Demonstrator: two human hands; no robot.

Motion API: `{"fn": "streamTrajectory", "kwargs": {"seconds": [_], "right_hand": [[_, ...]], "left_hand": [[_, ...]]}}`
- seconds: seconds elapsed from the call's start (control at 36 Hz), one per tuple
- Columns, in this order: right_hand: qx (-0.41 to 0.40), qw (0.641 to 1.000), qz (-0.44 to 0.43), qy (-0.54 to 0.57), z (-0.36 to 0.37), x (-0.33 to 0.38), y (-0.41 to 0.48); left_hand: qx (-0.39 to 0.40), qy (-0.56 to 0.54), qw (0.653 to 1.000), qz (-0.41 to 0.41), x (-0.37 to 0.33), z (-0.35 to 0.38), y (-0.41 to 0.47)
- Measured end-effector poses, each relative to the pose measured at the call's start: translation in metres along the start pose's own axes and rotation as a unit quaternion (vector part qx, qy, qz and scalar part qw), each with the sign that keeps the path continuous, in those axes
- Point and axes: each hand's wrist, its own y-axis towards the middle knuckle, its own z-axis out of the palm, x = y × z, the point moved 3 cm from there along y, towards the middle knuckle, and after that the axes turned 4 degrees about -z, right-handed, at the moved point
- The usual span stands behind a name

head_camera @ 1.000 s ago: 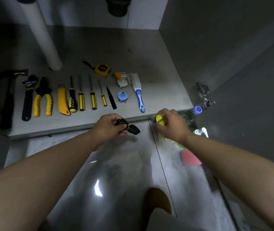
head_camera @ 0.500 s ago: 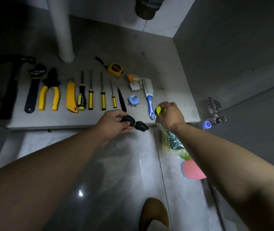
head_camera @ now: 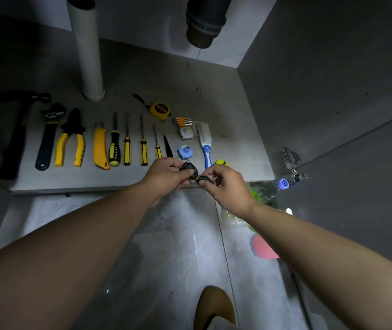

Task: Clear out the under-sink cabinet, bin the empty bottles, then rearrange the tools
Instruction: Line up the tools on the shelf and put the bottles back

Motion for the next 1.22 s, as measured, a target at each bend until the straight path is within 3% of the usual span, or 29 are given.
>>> {"fn": "streamTrajectory", "kwargs": {"seconds": [0.08,0.17,0.28,0.36,0.64,0.94,1.08,1.22], "right_hand": [[-0.013,0.998,0.043,0.039,-0.003,-0.006,0.009],[-0.063,0.994,0.086,0.036,-0.019,-0.021,0.026],[-0.121,0.980,0.152,-0.036,-0.042,-0.051,0.056],[-0.140,0.968,0.196,-0.069,-0.047,-0.066,0.078],[-0.144,0.958,0.243,-0.056,-0.028,-0.079,0.116],[-0.146,0.962,0.223,0.053,-0.040,-0.087,0.086],[-0.099,0.976,0.170,-0.089,-0.083,-0.092,0.032],[0.041,0.941,0.188,-0.280,-0.120,-0.100,-0.047]], "left_hand": [[-0.010,-0.022,1.000,0.015,0.001,-0.001,0.006],[-0.028,0.126,0.989,0.076,0.005,0.000,0.015],[0.008,0.392,0.912,0.116,0.023,0.003,0.023],[0.019,0.480,0.870,0.110,0.039,0.001,0.025],[-0.017,0.589,0.799,0.120,0.057,0.017,0.022],[-0.025,0.619,0.776,0.117,0.060,0.023,0.018],[0.014,0.628,0.773,0.089,0.051,0.020,0.016],[0.063,0.636,0.768,0.041,0.050,0.020,0.006]]}}
